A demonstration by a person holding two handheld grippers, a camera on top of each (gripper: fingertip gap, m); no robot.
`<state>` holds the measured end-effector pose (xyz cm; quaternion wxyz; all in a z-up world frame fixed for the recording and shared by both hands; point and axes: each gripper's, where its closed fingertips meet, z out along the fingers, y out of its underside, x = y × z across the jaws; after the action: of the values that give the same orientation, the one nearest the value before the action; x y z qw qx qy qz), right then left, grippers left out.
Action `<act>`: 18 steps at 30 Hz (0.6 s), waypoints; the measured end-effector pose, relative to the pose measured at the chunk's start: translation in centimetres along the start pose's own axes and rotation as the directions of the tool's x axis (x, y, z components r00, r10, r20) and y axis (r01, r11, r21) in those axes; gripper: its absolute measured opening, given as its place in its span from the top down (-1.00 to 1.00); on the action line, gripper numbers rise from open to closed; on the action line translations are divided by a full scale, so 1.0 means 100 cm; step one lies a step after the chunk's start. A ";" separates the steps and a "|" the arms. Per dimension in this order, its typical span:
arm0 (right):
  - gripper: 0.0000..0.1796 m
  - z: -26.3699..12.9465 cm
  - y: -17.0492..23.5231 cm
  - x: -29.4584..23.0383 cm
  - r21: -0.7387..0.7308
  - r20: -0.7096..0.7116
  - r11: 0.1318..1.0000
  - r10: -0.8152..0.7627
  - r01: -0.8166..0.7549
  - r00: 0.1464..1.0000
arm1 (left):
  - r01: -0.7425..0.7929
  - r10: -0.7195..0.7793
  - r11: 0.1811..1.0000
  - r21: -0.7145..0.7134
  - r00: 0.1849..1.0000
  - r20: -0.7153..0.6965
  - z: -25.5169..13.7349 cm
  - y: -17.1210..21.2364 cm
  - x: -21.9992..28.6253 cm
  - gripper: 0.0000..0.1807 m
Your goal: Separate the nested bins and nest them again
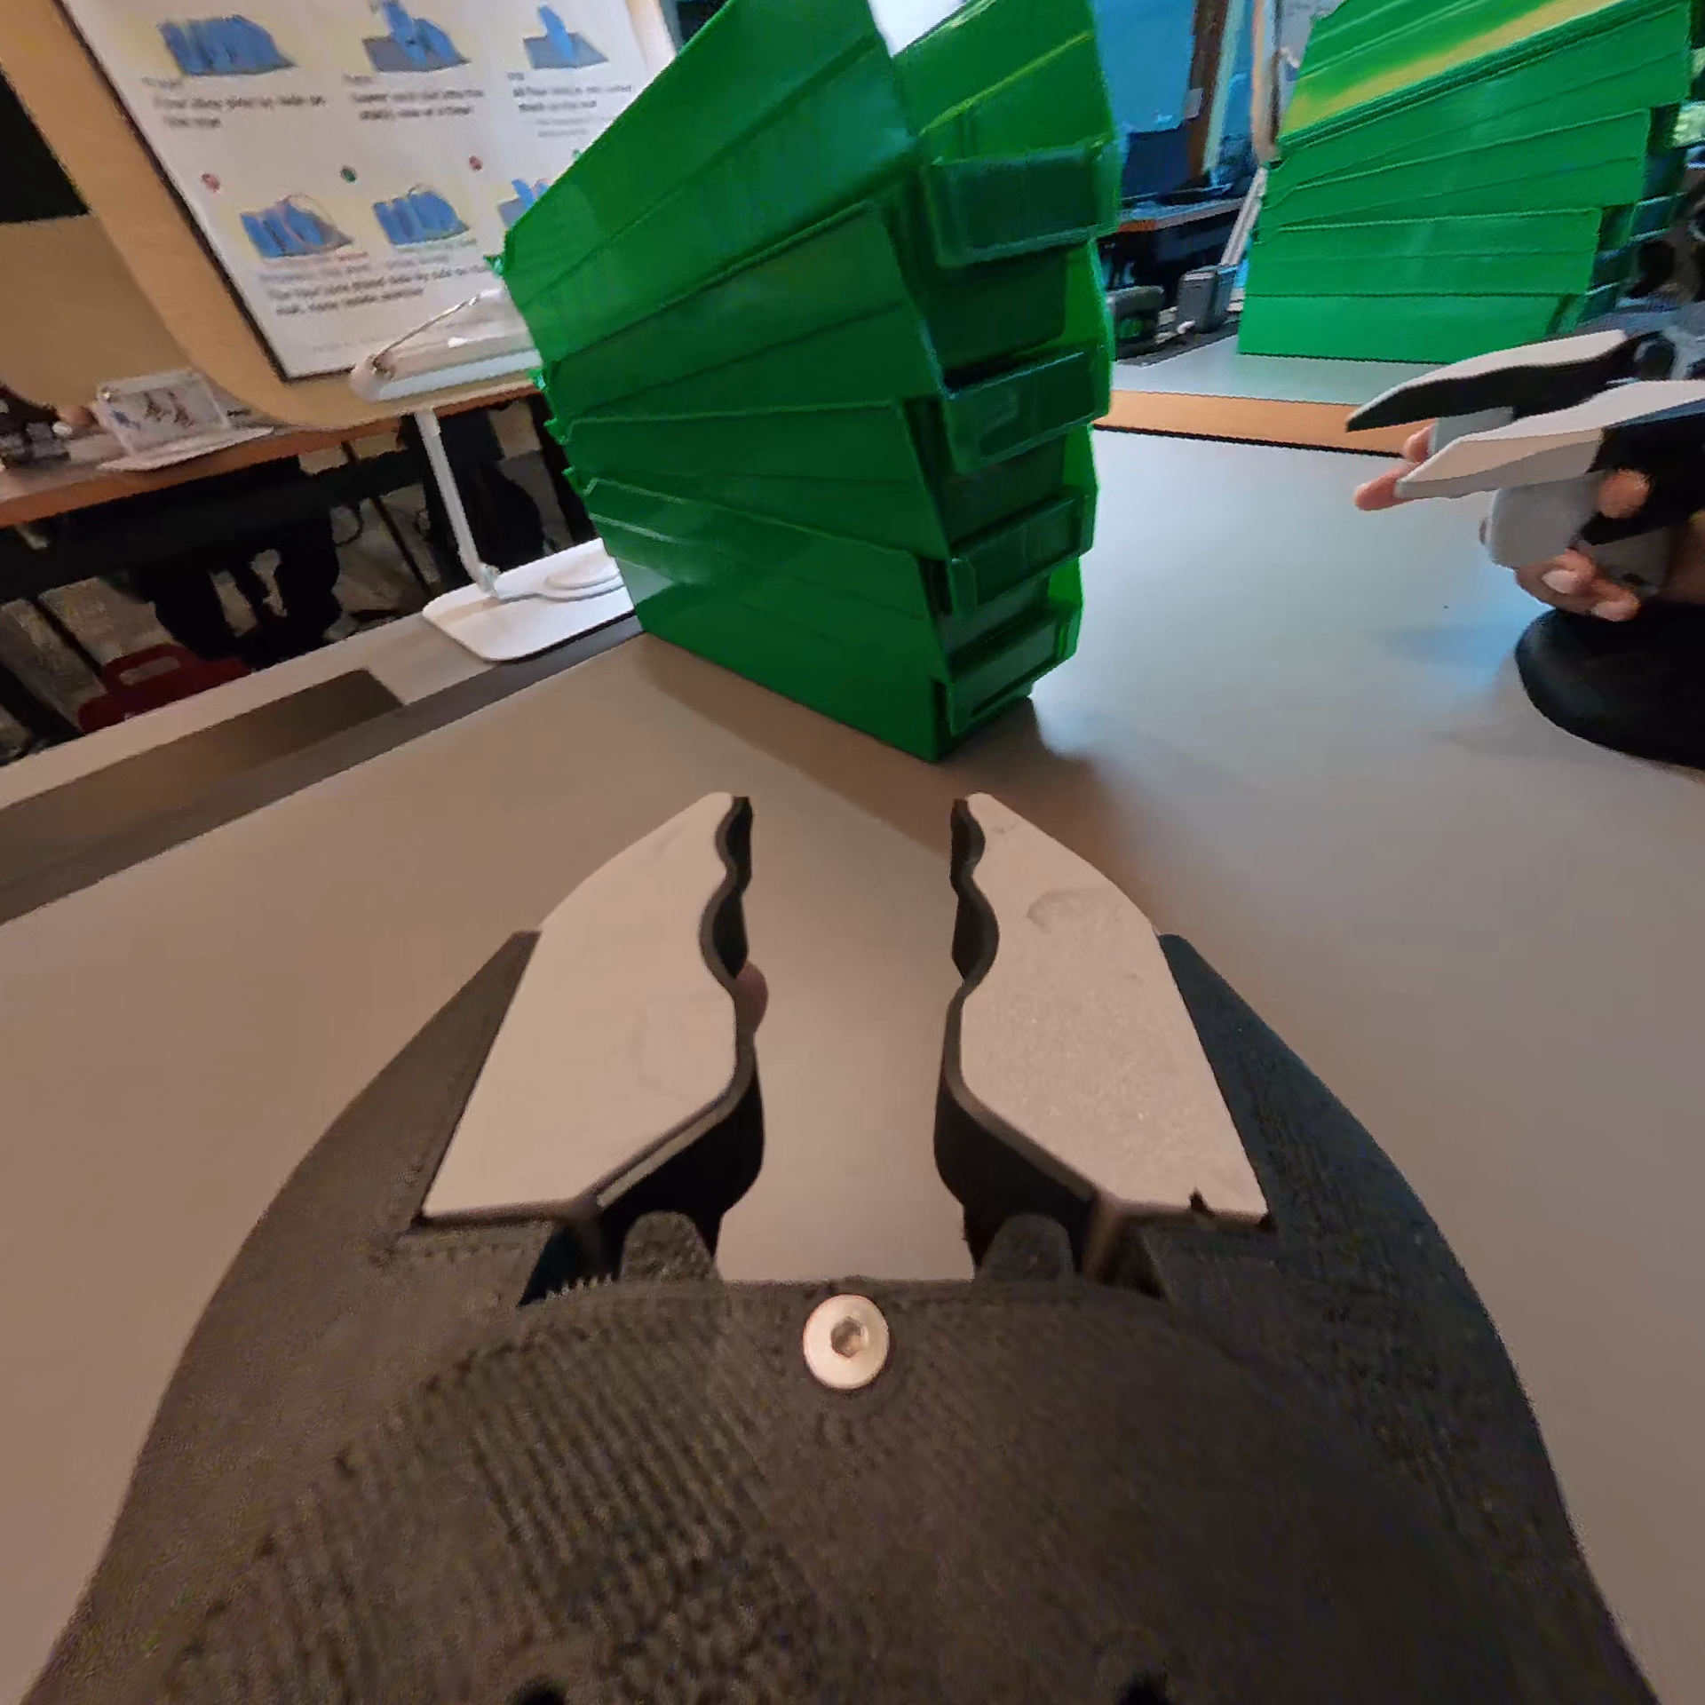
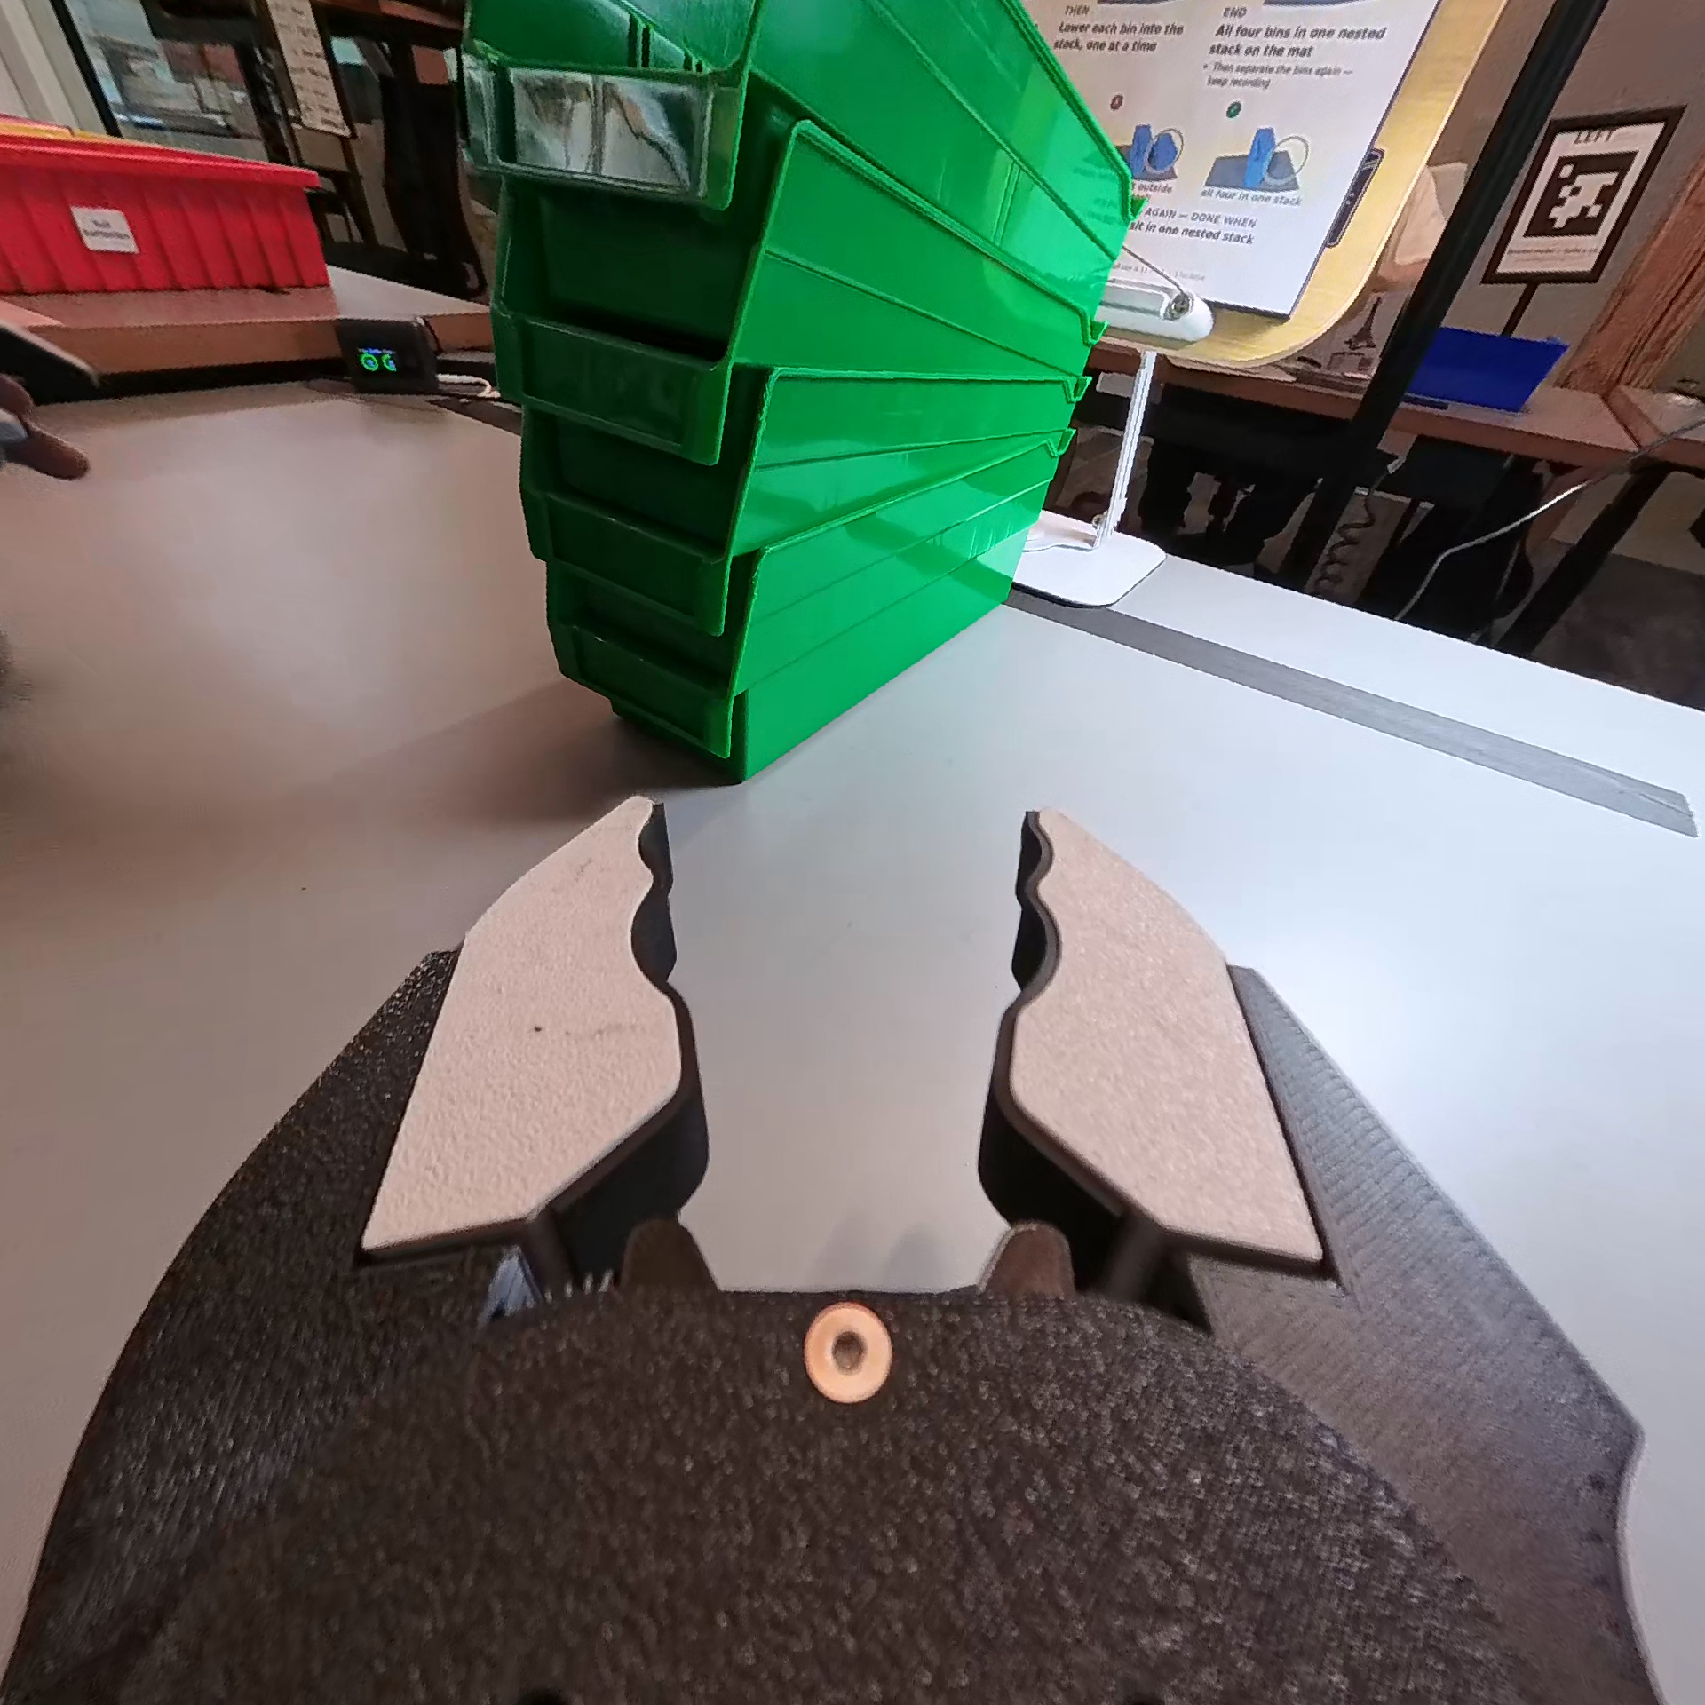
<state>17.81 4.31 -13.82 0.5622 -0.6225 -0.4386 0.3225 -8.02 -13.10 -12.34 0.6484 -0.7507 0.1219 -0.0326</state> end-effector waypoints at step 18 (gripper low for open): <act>0.23 0.000 0.000 -0.006 0.001 0.009 0.999 -0.054 0.054 0.999 | -0.715 0.573 0.633 -0.295 0.690 -0.443 0.148 -0.131 0.065 0.56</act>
<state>17.59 3.72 -13.90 0.5691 -0.6088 -0.4574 0.3103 3.17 1.41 -2.47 0.3983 -0.7675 0.4886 0.1165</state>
